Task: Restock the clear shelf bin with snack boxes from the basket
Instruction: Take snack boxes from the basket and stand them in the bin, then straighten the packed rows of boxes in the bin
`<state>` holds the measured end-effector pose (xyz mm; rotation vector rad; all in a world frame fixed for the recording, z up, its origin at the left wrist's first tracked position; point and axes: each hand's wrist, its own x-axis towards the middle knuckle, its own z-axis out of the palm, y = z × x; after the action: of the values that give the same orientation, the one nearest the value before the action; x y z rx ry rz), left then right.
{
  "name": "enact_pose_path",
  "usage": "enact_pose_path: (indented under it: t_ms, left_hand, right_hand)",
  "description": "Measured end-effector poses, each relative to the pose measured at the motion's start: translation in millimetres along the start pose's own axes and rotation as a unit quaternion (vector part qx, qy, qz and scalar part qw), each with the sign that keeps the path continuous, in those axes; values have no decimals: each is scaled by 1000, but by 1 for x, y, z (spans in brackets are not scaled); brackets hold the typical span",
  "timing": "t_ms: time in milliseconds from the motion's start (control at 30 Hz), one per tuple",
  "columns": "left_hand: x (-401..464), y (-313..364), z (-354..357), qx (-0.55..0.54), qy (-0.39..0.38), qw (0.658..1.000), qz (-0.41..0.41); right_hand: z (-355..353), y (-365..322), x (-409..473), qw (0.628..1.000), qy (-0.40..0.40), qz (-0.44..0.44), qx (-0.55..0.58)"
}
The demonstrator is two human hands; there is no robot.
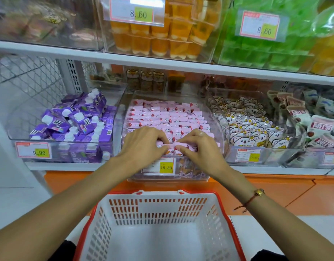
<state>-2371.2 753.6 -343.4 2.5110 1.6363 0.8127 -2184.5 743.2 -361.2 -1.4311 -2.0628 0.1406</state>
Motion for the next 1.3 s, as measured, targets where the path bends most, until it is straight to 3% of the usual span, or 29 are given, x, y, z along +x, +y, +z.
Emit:
enact_pose_path:
  t_ms: [200, 233, 300, 333, 467, 533, 667, 1033, 1100, 1200, 1300]
  left_hand:
    - [8, 0, -17, 30, -86, 996, 23]
    - [5, -3, -18, 9, -54, 998, 22]
    - [0, -10, -13, -4, 26, 999, 24]
    - [0, -11, -10, 19, 24, 999, 26]
    - [10, -12, 8, 85, -142, 986, 2]
    - [10, -18, 12, 75, -177, 981, 1]
    - [6, -24, 16, 81, -167, 983, 15]
    - [12, -18, 11, 63, -199, 978, -11]
    - [17, -21, 11, 26, -165, 986, -27]
    - [30, -24, 16, 34, -81, 995, -49]
    - [52, -25, 27, 64, -155, 983, -75]
  right_hand:
    - [-20, -8, 10, 991, -126, -21, -38]
    - [-25, -7, 10, 992, -123, -18, -25]
    - [-30, -3, 12, 999, -30, 2, -11]
    - [-29, -2, 13, 999, -3, 9, -36]
    - [-3, -5, 16, 978, -136, 48, -152]
    - [4, 0, 12, 977, -135, 52, -156]
    - [7, 6, 9, 979, -101, 34, -174]
    - [-2, 5, 22, 972, -182, 85, -119]
    - [-6, 7, 26, 978, -172, 89, -72]
    - [-2, 10, 32, 993, -78, 69, -58]
    - [13, 15, 50, 981, -112, 77, -141]
